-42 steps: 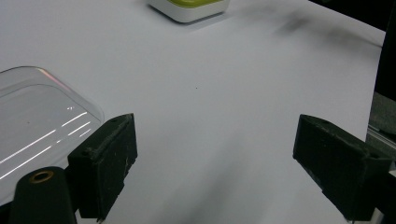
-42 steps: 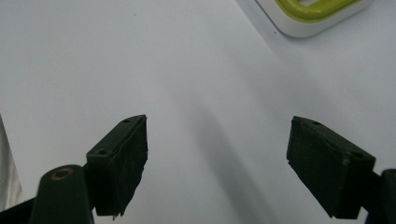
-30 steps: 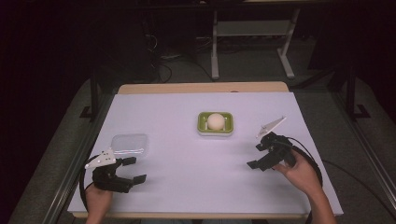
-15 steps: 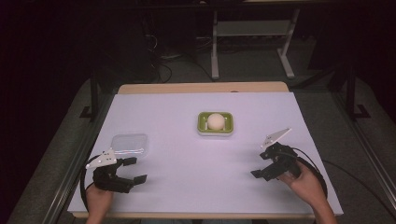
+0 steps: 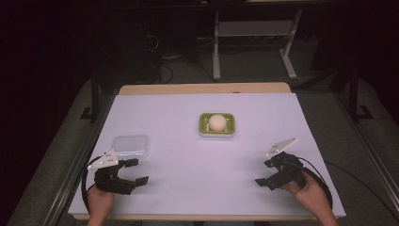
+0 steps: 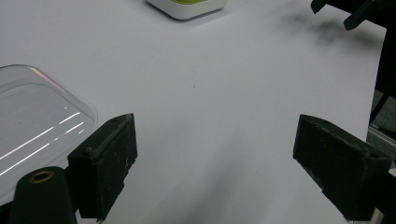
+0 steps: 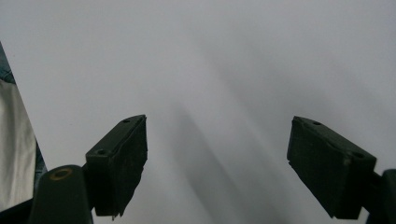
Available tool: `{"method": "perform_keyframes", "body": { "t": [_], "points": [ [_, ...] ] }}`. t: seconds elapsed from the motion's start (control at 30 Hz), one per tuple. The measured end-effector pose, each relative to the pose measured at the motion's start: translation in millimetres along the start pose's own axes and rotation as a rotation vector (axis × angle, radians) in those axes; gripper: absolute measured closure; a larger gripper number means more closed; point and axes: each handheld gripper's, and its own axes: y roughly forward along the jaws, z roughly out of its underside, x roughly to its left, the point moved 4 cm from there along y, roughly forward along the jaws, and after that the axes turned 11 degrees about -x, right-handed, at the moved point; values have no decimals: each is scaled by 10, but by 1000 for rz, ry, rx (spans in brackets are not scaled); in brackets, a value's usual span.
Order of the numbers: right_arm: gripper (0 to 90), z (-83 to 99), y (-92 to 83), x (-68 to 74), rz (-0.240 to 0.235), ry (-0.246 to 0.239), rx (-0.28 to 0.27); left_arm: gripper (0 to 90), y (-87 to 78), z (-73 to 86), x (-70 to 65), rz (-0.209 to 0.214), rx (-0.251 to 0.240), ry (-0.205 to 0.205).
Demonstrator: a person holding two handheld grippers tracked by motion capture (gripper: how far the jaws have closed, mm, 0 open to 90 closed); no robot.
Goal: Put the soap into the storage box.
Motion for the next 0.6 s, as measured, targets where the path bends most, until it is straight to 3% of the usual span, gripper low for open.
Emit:
{"method": "perform_keyframes", "body": {
  "t": [0.4, 0.6],
  "points": [
    [186, 168, -28, 156, 7, 20, -27, 129, 21, 8, -4, 4, 13, 7],
    [163, 251, -16, 260, 36, 12, -41, 129, 17, 10, -8, 3, 12, 2]
  ]
}}
